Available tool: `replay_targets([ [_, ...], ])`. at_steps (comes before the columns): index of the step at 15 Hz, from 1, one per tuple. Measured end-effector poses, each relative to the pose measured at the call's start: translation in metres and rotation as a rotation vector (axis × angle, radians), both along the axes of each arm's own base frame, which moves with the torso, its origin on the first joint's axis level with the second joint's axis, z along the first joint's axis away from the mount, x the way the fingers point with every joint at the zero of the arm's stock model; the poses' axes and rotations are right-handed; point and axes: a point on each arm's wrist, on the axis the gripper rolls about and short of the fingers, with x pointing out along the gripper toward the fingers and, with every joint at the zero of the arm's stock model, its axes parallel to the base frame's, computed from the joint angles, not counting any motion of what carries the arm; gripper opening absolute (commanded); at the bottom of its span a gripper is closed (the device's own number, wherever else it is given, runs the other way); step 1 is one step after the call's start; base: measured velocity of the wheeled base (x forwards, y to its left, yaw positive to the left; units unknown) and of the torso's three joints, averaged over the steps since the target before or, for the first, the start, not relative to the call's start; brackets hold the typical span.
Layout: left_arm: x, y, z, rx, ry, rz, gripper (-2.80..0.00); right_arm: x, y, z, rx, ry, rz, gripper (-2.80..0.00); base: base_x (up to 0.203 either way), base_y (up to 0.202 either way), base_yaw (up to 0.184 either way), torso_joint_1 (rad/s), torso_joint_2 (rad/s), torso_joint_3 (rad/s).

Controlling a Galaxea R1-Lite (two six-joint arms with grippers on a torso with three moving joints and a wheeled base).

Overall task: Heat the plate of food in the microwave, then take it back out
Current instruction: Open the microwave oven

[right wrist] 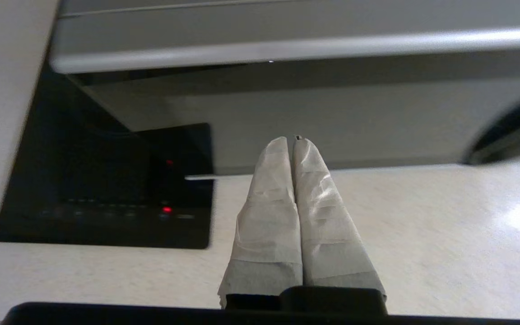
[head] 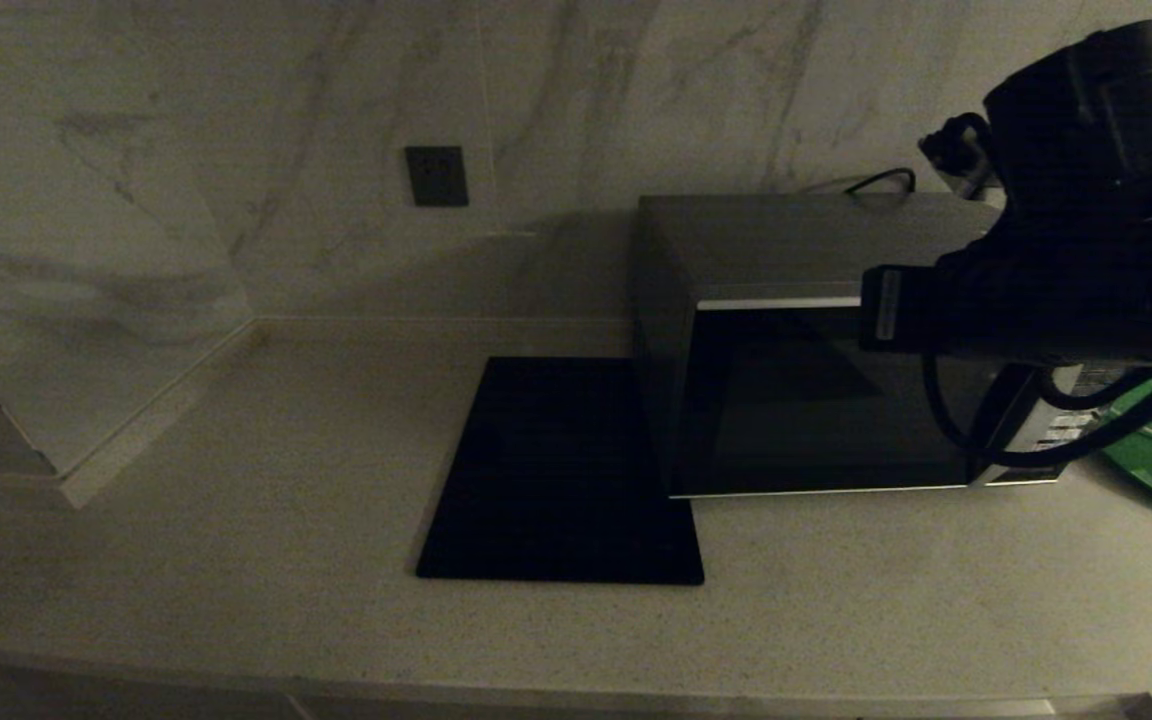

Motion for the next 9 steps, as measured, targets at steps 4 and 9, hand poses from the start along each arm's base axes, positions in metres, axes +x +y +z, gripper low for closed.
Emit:
replay_targets([
  [4,0.000,0.000,0.000,0.000,0.000,0.000,-2.80,0.013,0.028,-0.007,-0.007,0.011,0.055,-2.80,0.000,0.000,0.000,0.000,0.00,0.000],
  [9,0.000,0.000,0.000,0.000,0.000,0.000,-2.80,0.025,0.056,-0.017,-0.016,0.025,0.101,-2.80,0.000,0.000,0.000,0.000,0.00,0.000],
])
